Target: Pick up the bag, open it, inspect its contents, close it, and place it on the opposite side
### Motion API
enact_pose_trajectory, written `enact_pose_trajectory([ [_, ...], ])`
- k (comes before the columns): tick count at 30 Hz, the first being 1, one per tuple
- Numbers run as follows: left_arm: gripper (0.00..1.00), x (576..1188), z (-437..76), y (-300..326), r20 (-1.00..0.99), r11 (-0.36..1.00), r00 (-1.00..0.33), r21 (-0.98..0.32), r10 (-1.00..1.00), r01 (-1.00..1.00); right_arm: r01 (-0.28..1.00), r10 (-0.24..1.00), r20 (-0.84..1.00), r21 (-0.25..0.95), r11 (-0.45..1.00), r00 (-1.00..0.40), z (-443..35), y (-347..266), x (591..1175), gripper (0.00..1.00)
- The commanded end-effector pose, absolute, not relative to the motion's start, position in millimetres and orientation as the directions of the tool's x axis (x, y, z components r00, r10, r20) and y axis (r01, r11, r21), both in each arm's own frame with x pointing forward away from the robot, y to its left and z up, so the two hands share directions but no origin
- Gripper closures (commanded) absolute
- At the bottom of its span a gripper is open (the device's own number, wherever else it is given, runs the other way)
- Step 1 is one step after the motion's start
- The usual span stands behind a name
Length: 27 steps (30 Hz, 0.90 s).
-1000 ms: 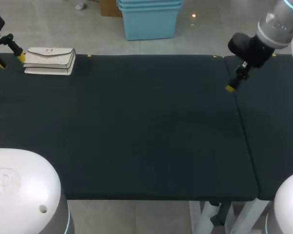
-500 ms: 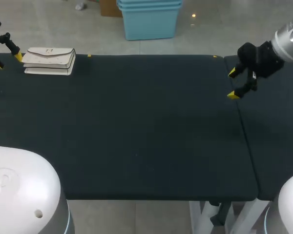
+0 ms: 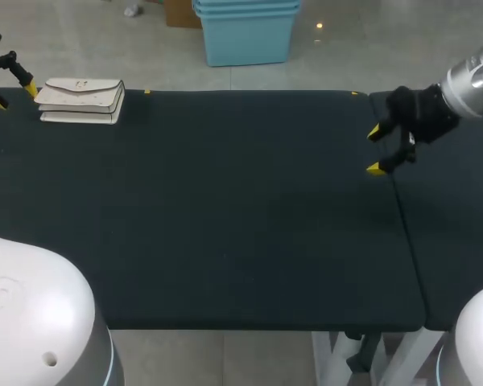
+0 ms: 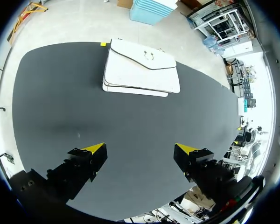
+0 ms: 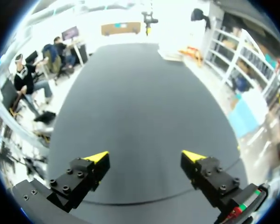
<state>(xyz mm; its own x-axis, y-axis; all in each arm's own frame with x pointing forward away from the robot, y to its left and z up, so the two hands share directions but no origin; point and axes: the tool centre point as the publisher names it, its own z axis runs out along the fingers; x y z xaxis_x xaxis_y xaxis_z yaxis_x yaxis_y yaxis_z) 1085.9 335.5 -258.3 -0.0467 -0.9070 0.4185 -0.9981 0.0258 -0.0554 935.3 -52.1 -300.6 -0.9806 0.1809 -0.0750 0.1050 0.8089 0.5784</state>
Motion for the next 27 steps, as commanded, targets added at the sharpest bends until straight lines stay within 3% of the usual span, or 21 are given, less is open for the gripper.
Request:
enact_pose_trajectory([
  [1,0.0,1100.1,-263.5,343.4,0.447,0.051,-0.045,0.001,-0.893,-0.999,0.094,0.16,-0.06,0.589,0.803,-0.985,-306.6,-52.2,942.5,0.0],
  [17,0.0,1128.6,-280.1,361.5,0.503,0.002,-0.01,-0.016,-0.864,-1.0,0.087,0.146,-0.052,0.591,0.802,-0.988,-309.7,-49.4,944.0,0.0],
  [27,0.0,1153.5,-296.9,375.8,0.533,-0.103,0.04,-0.089,-0.845,-0.991,0.087,0.146,-0.052,0.591,0.802,-0.988,-309.7,-49.4,944.0,0.0],
])
